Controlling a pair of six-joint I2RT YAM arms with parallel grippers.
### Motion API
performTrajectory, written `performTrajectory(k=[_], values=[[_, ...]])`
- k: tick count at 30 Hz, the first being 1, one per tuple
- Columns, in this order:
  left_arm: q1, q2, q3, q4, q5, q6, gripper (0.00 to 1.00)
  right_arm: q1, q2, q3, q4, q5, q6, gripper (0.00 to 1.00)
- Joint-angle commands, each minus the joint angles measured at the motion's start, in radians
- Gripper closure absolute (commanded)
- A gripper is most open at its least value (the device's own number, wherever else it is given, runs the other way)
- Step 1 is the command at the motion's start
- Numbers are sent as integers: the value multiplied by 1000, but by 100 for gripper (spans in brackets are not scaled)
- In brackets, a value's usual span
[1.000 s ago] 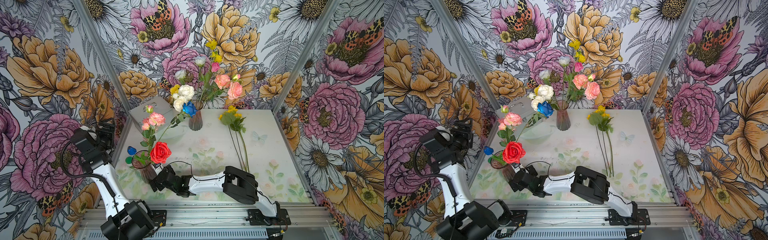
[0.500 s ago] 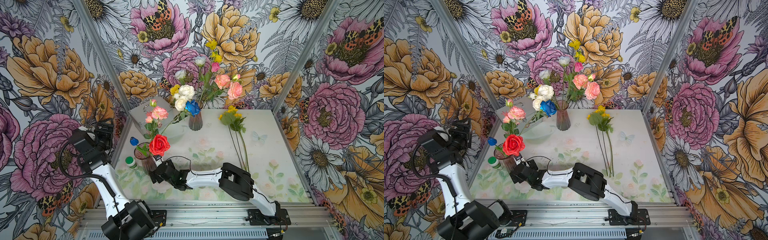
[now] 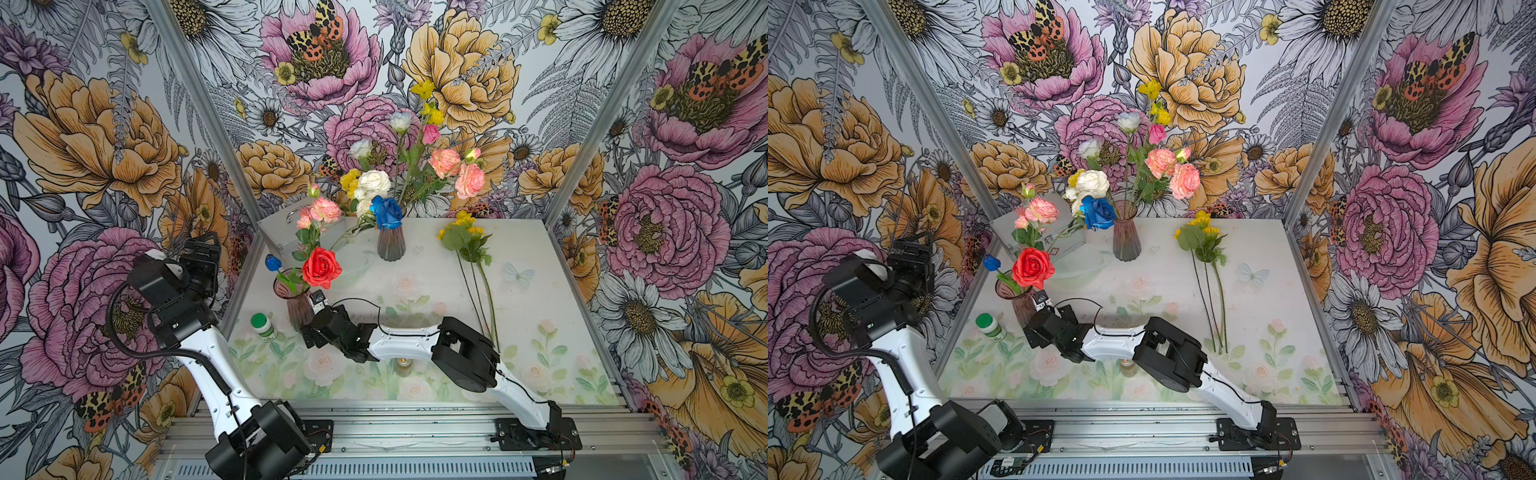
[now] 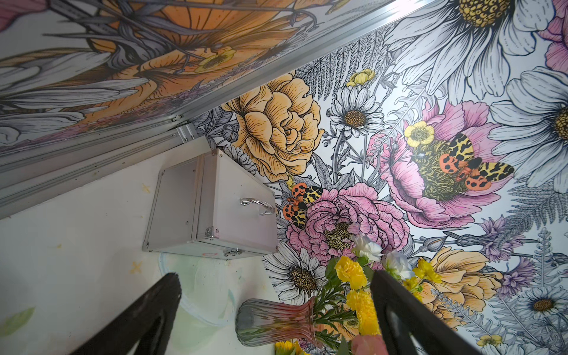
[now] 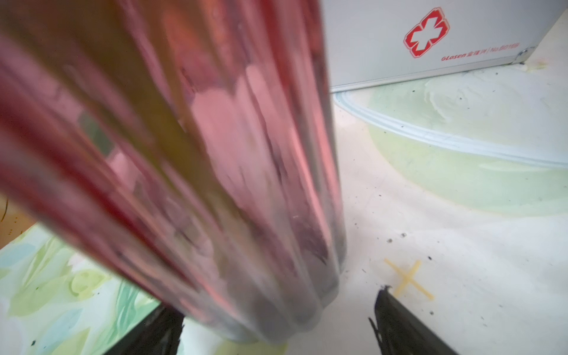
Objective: Pick out yellow flowers from the vase
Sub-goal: Move the vase to the center of the board, then adjust the flower in the vase.
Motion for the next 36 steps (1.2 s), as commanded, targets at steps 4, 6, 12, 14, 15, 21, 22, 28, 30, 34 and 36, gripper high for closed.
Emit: performTrajectory(k=[4,6,12,14,15,21,22,28,30,34,36], values=[[-9,-40,1,4,31,6,1,-9,56,91,-58,-20,-47,4],[-12,-62,3,3,32,5,1,-13,49,88,-60,-18,-51,4],[-55,-102,55,-23,11,37,1,-14,-33,4,-49,-17,-77,4],[-64,-119,69,-36,-1,50,2,-13,-69,-35,-37,-12,-87,4],[-65,-130,76,-46,-6,58,1,-10,-89,-57,-34,-8,-93,4],[-93,-166,117,-77,-20,98,1,-2,-162,-134,-24,0,-114,4],[-98,-169,124,-82,-20,102,1,-1,-165,-134,-29,1,-116,4],[-138,-190,158,-82,-10,135,1,4,-195,-162,-34,12,-113,4],[-182,-190,181,-79,-8,165,1,4,-211,-174,-40,17,-115,4],[-308,-205,225,-76,-7,245,1,1,-282,-241,-52,51,-135,3],[-393,-205,241,-76,6,281,1,-10,-339,-303,-54,70,-140,2]])
